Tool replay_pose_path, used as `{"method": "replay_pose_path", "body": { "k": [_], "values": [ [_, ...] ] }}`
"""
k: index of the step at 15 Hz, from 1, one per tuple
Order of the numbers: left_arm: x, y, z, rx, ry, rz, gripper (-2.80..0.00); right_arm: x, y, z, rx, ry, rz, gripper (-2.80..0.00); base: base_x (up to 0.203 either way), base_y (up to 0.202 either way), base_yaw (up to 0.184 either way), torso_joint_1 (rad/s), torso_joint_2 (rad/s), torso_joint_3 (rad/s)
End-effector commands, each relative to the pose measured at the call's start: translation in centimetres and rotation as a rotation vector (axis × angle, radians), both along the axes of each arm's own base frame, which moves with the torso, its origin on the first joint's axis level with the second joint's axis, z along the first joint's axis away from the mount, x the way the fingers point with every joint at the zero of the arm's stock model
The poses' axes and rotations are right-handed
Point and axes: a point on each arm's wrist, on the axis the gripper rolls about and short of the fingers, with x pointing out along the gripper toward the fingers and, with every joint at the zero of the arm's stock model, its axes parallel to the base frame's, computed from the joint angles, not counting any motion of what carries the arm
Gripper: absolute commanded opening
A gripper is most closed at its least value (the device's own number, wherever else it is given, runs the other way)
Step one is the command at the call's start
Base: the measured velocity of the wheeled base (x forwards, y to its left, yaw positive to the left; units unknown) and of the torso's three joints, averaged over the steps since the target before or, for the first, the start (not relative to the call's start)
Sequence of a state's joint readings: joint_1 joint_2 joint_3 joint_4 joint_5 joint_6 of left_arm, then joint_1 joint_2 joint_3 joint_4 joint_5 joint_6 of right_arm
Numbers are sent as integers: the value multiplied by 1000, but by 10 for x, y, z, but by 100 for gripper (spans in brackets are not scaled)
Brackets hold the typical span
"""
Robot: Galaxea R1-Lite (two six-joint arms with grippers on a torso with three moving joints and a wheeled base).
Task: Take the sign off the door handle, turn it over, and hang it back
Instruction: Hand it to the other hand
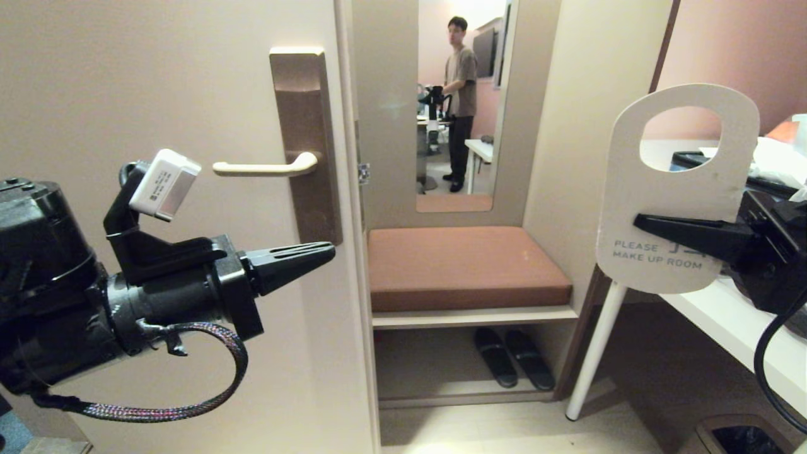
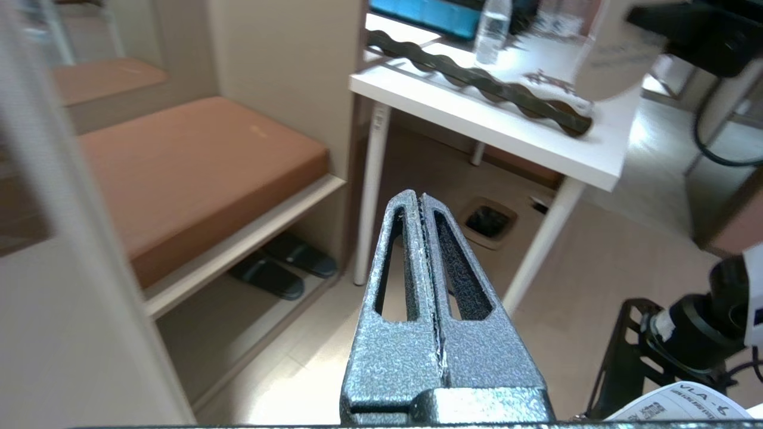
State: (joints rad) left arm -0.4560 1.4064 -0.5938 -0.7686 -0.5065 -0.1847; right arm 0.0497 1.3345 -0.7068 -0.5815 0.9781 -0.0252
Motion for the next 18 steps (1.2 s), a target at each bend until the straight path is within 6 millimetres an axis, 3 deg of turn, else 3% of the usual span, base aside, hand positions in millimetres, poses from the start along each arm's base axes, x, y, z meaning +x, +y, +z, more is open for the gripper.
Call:
{"method": "replay_pose_path", "body": {
  "k": [1,6,9,18],
  "values": [
    [7,-15,-12,15,32,-46,-280,16,12,-8,-1,25,54,-280,0,0,0,0,0,0],
    [10,-42,-19,-1,0,-133,-280,29,33,-10,-1,22,139,-280,0,0,0,0,0,0],
    [10,-55,-13,-22,-30,-174,-280,33,45,-17,-4,47,181,-280,0,0,0,0,0,0],
    [18,-64,-16,-36,-53,-180,-280,62,69,-22,6,17,242,-280,0,0,0,0,0,0]
  ]
}}
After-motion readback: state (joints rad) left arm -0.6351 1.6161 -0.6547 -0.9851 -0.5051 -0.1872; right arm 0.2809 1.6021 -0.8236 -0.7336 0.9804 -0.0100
